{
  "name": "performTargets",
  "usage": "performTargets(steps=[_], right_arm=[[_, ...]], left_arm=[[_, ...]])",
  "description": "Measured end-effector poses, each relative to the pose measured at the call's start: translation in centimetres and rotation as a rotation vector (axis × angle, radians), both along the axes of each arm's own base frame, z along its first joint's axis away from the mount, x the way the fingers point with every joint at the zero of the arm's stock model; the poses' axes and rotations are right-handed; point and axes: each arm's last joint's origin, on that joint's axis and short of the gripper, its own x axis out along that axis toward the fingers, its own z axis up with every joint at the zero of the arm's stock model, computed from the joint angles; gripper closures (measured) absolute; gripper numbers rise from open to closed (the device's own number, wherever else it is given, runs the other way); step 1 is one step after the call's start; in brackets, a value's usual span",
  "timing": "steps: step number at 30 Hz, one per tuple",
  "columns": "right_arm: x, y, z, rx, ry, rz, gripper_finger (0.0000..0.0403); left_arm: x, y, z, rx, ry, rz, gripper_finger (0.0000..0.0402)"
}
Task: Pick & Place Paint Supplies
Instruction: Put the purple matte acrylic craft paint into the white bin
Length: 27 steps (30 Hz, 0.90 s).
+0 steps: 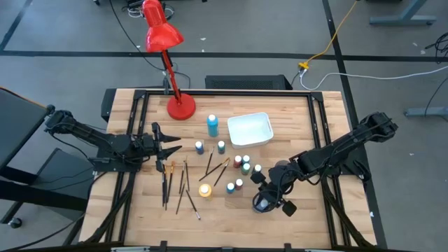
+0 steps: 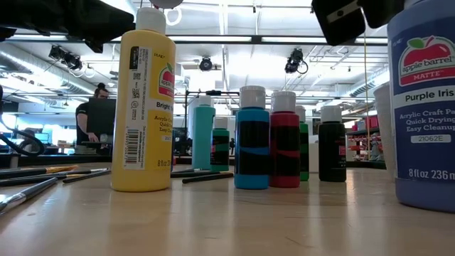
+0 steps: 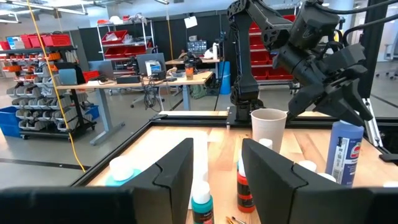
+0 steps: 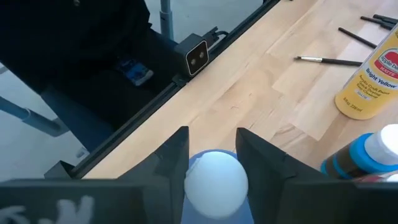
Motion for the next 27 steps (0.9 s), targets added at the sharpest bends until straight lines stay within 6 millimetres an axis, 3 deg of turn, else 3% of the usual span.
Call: performTargets(steps=[8, 12, 18, 27], right_arm=[[0.1, 0.1, 0.2, 0.013, -0.025, -0.001, 0.0289], [0.0, 0.0, 1.4, 0.041, -0.088, -0.001, 0.0281], [-0.8, -1.5, 5.0, -0.003, -0.153, -0.049, 0.0290], [-2.7, -6.4, 11.2, -0.339, -0.243, -0.372, 0.0285]], left_arm=[[0.0, 0.0, 0.0, 0.000, 0.000, 0.000, 0.0256], [0.0, 0.0, 0.1, 0.000, -0.005, 0.000, 0.0256], [-0.1, 0.0, 0.5, -0.011, -0.049, 0.001, 0.0256], [-0.1, 0.0, 0.8, 0.016, -0.070, 0.005, 0.0256]])
